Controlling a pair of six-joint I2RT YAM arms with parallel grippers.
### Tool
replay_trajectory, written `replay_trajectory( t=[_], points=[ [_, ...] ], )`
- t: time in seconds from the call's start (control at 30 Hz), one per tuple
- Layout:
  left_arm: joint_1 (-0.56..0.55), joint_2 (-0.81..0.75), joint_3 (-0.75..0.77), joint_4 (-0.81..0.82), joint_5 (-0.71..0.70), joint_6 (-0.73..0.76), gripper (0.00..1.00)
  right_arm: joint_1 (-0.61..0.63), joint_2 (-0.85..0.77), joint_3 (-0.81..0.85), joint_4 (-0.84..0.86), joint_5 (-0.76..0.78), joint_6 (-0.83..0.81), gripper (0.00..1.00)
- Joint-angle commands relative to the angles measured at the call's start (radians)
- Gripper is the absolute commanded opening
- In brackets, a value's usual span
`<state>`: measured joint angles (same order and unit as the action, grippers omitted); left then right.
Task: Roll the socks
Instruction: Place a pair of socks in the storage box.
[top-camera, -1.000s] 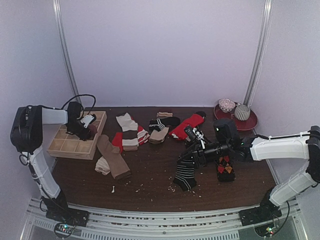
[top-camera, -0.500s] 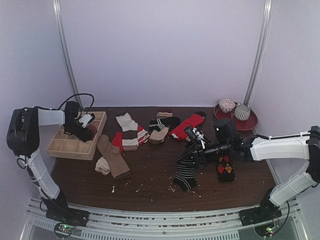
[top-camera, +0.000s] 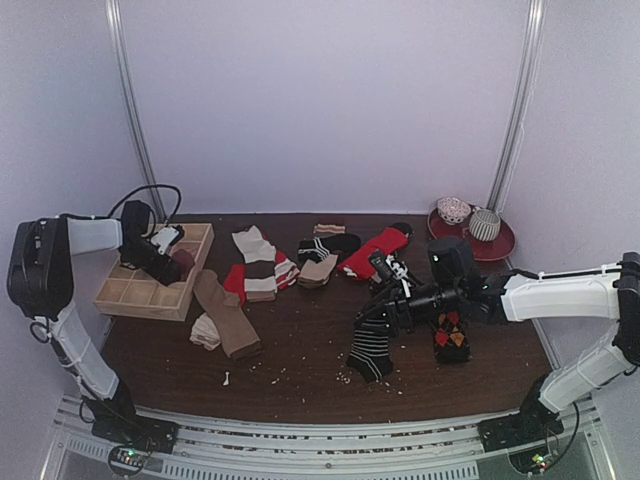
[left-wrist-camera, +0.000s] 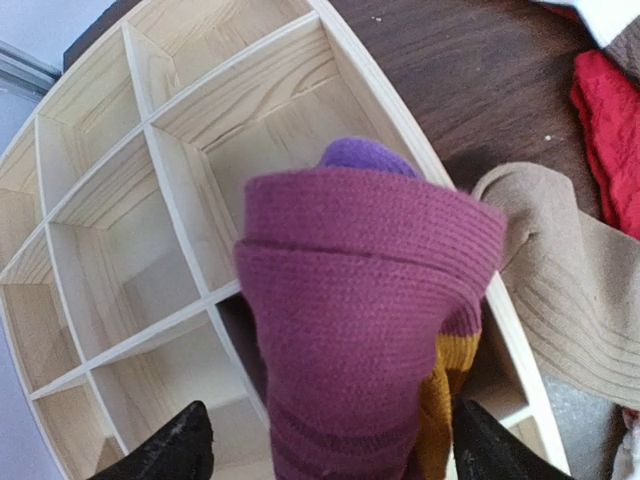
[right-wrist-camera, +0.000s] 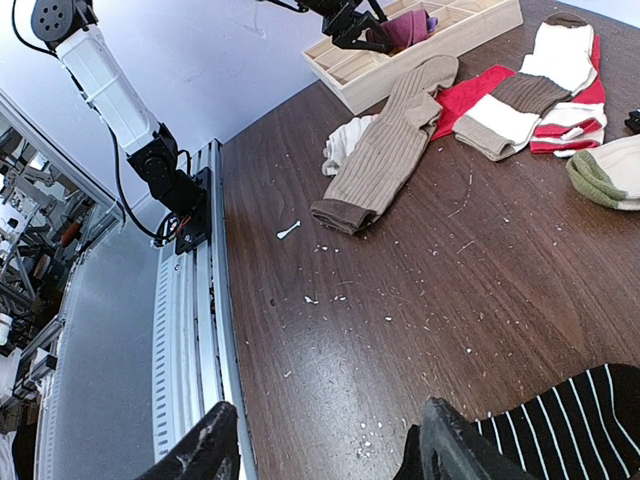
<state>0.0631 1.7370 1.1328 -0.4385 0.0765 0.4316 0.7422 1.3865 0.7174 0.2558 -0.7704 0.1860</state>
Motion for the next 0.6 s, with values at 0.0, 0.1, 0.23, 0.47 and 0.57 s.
replay_trajectory(
  t=[0.0,0.1,0.23,0.47,0.57],
  points=[
    [0.022,-0.094,-0.005,-0.025,0.071,0.004,0.82,0.008,-0.016,-0.006,-0.007,0.003,-0.011,0.62],
    [0.024,-0.138,-0.005,-0.008,0.098,0.002,0.83,0.008,-0.014,-0.004,-0.008,0.003,-0.011,0.62],
    [0.025,-0.145,0.014,-0.017,0.112,0.0,0.81,0.009,-0.012,-0.004,-0.008,0.003,-0.011,0.62],
    [0.025,-0.074,0.06,-0.058,0.146,-0.004,0.63,0.01,-0.012,-0.004,-0.009,0.005,-0.013,0.62],
    [0.024,-0.041,0.073,-0.059,0.153,-0.01,0.59,0.01,-0.011,-0.003,-0.01,0.006,-0.015,0.62]
  ],
)
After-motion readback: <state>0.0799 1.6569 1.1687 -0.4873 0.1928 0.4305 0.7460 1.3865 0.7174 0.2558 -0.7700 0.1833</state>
